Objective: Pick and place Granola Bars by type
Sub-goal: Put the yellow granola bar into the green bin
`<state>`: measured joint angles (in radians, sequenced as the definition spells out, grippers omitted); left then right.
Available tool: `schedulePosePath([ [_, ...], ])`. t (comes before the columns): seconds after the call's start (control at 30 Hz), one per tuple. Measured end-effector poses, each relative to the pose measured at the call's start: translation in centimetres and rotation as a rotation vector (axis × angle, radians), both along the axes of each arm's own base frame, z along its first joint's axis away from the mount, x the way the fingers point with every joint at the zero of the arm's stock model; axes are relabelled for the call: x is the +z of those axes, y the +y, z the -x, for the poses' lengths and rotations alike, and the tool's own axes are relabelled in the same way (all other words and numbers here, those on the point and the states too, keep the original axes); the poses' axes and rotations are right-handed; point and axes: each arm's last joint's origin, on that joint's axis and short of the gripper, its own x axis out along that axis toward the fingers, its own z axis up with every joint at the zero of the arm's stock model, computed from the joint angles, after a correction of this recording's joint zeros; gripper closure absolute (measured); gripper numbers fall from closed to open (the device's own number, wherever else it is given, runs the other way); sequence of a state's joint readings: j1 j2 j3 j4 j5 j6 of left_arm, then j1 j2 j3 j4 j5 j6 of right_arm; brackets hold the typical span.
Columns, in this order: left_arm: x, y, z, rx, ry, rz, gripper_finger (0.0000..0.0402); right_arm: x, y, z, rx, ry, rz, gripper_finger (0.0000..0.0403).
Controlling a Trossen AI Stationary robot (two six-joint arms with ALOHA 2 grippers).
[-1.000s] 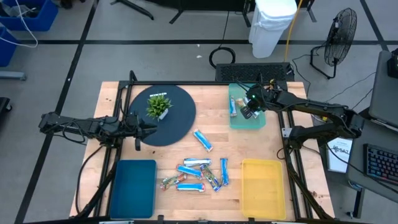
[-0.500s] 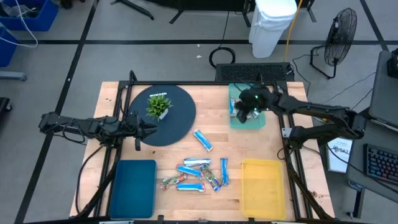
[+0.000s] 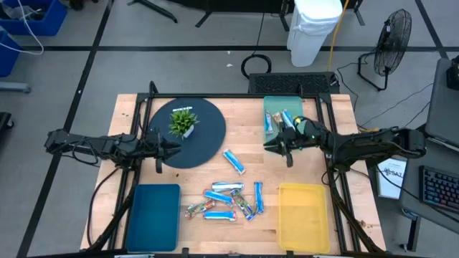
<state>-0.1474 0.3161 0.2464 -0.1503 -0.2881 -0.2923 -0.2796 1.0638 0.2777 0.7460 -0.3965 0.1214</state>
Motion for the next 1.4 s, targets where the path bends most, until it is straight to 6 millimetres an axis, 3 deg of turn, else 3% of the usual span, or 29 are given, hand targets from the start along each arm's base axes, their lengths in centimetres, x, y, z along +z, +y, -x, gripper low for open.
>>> schedulePosePath([
  [0.13, 0.1, -0.3, -0.9, -0.074, -0.002, -0.039, 0.0300, -0.8, 0.7, 0.5, 0.025, -0.006, -0.026, 0.0332],
  [0.3, 1.0, -0.7, -3.9, -0.107, 0.047, -0.146, 0.0292, -1.0, 1.3, 0.5, 0.055, 0.000, -0.029, 0.0332],
  [0.6, 1.9, -1.7, -13.5, -0.141, 0.344, -0.372, 0.0175, -1.2, 2.6, 0.4, 0.126, 0.012, -0.019, 0.0332],
  [0.77, -0.7, -2.2, -18.1, -0.199, 0.578, -0.567, 0.0121, -1.5, 3.3, 0.4, 0.161, 0.041, -0.023, 0.0332],
  [0.97, -4.1, -2.7, -22.3, -0.249, 0.703, -0.625, 0.0101, -2.5, 3.7, 1.1, 0.177, 0.063, -0.027, 0.0332],
  [1.17, -5.5, -2.9, -24.5, -0.259, 0.770, -0.762, 0.0115, -3.2, 3.7, 1.4, 0.082, 0.085, -0.022, 0.0332],
  [1.4, -7.5, -1.7, -25.1, -0.269, 0.844, -0.780, 0.0137, -3.1, 3.8, 1.5, 0.071, 0.079, -0.031, 0.0332],
])
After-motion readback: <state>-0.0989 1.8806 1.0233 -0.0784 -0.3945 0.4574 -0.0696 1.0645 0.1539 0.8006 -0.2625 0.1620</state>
